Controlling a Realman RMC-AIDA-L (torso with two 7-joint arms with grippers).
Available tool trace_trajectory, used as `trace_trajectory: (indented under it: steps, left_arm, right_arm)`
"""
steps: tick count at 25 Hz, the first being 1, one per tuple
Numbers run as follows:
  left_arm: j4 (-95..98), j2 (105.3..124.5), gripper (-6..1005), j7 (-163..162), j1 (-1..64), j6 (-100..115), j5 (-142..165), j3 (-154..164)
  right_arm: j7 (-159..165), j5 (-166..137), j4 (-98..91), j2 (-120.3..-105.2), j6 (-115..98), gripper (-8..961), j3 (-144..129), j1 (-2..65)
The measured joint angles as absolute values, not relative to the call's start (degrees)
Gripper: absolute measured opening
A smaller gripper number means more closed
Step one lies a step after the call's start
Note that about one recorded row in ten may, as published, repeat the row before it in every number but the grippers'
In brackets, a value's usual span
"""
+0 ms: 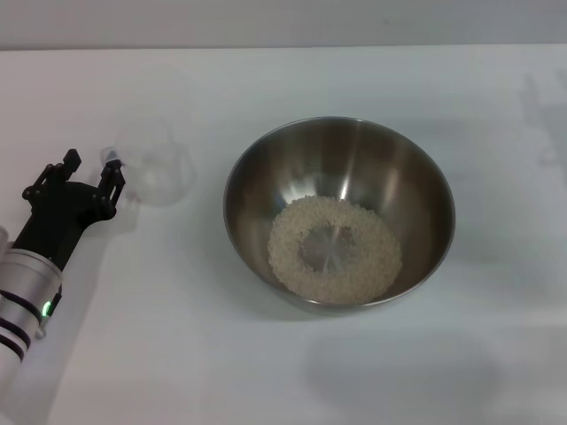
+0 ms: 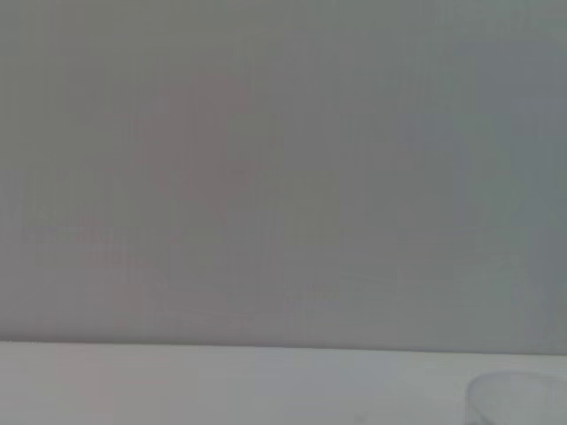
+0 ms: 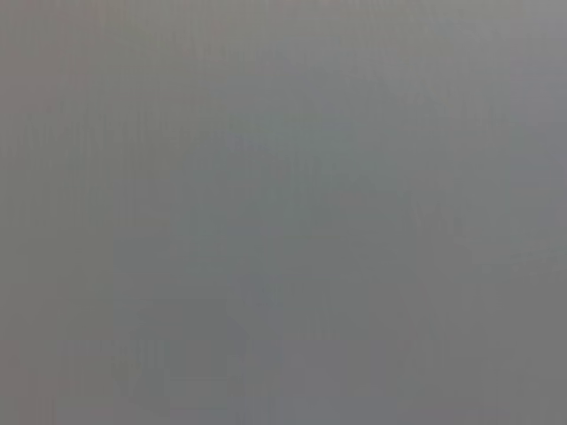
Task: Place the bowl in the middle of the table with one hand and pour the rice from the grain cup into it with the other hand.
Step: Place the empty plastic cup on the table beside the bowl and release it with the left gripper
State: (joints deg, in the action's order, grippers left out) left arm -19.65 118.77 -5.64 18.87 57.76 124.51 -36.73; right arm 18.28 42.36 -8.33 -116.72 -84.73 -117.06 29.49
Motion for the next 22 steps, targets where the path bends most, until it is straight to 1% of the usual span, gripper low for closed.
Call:
trace_trajectory:
  steps: [4,7,10,12,17,20,22]
  left_arm:
    - [-19.25,118.74,526,-6.9,19.32,57.53,124.54,-36.22]
    - [-18.36,118.81,584,-6.92,21.1,56.29,124.56,-36.16]
    - [-18.11,118.85,584,-6.94,21.64,55.89,124.55,-36.13]
    - [-17.11,118.94,584,-6.95,23.94,55.03,124.56,-36.12]
    - [-16.36,118.99,584,-7.17,24.68,54.12,124.54,-36.12]
    - [-16.5,118.97,584,-7.24,24.02,54.15,124.54,-36.12]
    - [-17.21,118.81,584,-7.39,21.14,56.3,124.54,-36.11]
  right_arm:
    - [18.28,42.36,-8.25,-116.72,-84.73,552,-117.06,29.51]
    - [18.28,42.36,-8.26,-116.72,-84.73,552,-117.06,29.53]
    - [18.28,42.36,-8.33,-116.72,-84.73,552,-117.06,29.53]
    - [18.28,42.36,-8.44,-116.72,-84.73,552,-117.06,29.54]
    - [18.28,42.36,-8.65,-116.72,-84.73,551,-117.06,29.61]
    - [18.28,42.36,-8.67,-116.72,-84.72,551,-117.06,29.63]
    - [18.28,42.36,-8.69,-116.72,-84.73,551,-117.06,29.69]
